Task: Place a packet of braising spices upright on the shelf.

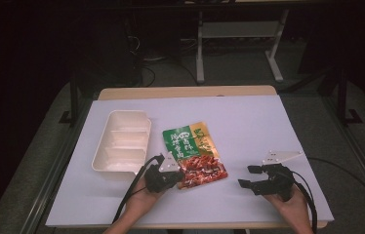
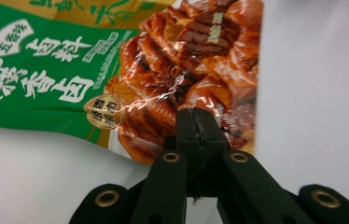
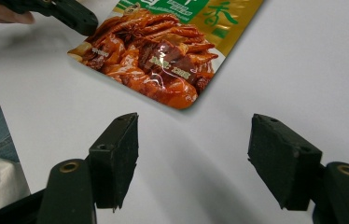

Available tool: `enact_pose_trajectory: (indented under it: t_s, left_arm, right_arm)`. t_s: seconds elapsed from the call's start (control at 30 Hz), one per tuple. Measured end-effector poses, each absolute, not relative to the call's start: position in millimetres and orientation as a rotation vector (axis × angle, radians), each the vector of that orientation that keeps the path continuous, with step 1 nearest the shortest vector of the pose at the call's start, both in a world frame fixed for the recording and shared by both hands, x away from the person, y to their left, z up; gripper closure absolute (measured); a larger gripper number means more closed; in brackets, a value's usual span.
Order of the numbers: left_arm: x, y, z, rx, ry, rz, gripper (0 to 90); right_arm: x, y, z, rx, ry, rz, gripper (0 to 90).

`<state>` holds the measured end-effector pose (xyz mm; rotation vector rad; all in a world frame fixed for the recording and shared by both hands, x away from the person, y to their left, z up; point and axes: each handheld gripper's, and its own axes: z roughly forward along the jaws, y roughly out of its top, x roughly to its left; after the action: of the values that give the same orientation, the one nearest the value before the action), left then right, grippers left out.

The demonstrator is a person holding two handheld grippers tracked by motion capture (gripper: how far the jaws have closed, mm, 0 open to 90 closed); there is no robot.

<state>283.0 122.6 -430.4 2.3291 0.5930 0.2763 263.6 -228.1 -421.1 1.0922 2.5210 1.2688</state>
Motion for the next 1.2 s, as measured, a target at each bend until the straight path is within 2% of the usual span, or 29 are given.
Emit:
enact_pose_trajectory:
  t_s: [0.47, 0.8, 0.9, 1.2]
  left_arm:
    - [284.3, 113.0, -439.0, 2.401, 0.571, 0.219, 89.8]
    - [281.2, 114.5, -441.1, 2.389, 0.56, 0.247, 90.0]
    - [280.9, 114.1, -441.5, 2.383, 0.559, 0.252, 90.0]
    - [280.4, 114.7, -441.8, 2.38, 0.556, 0.252, 90.0]
  right_arm:
    - [276.5, -218.7, -418.6, 1.092, 2.521, 1.275, 30.1]
    - [331.6, -175.7, -397.5, 1.051, 2.596, 1.209, 26.3]
    - [358.8, -157.7, -392.5, 1.048, 2.617, 1.153, 26.6]
    - [400.9, -143.2, -385.2, 1.093, 2.648, 1.123, 27.7]
